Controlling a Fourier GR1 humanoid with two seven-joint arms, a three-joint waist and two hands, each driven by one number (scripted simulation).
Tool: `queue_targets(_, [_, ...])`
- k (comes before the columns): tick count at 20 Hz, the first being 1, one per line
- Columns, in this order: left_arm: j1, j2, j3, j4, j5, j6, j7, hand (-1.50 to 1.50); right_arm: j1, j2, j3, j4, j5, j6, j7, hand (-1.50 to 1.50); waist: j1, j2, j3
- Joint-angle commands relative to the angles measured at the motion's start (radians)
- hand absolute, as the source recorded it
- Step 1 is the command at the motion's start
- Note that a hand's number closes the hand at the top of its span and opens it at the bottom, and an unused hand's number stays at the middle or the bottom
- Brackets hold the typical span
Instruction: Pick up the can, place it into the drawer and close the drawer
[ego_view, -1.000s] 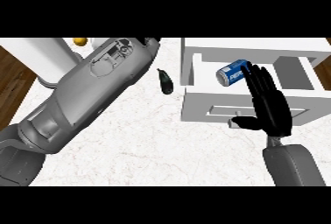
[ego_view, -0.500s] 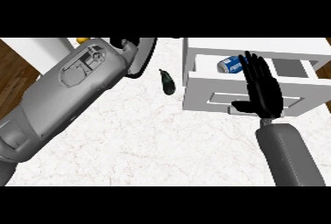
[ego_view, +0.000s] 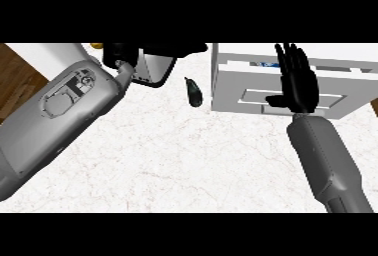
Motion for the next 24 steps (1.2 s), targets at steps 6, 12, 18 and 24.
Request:
queue_targets(6, [0.121,0.045,0.008,-0.136,-0.030,-0.002,0.009,-1.50,-0.266,-0.001,-0.075,0.327,-0.005,-0.078,0.001,-1.50,0.020,0.025,0.015])
queue_targets(12, [0.159,0.071,0.038,-0.181,-0.041,-0.015,0.014,-1.50,-0.337,-0.008,-0.094,0.441,0.007,-0.144,0.001,-1.50,0.020,0.030,0.016])
queue_targets(18, [0.208,0.069,0.052,-0.179,-0.043,-0.047,-0.013,-1.50,-0.440,-0.018,-0.121,0.499,0.000,-0.124,0.028,-1.50,0.034,0.043,0.016])
queue_targets(24, [0.287,0.067,0.040,-0.232,-0.081,-0.024,-0.051,-1.50,-0.469,-0.031,-0.149,0.531,-0.033,-0.093,-0.054,-1.50,0.029,0.040,0.016])
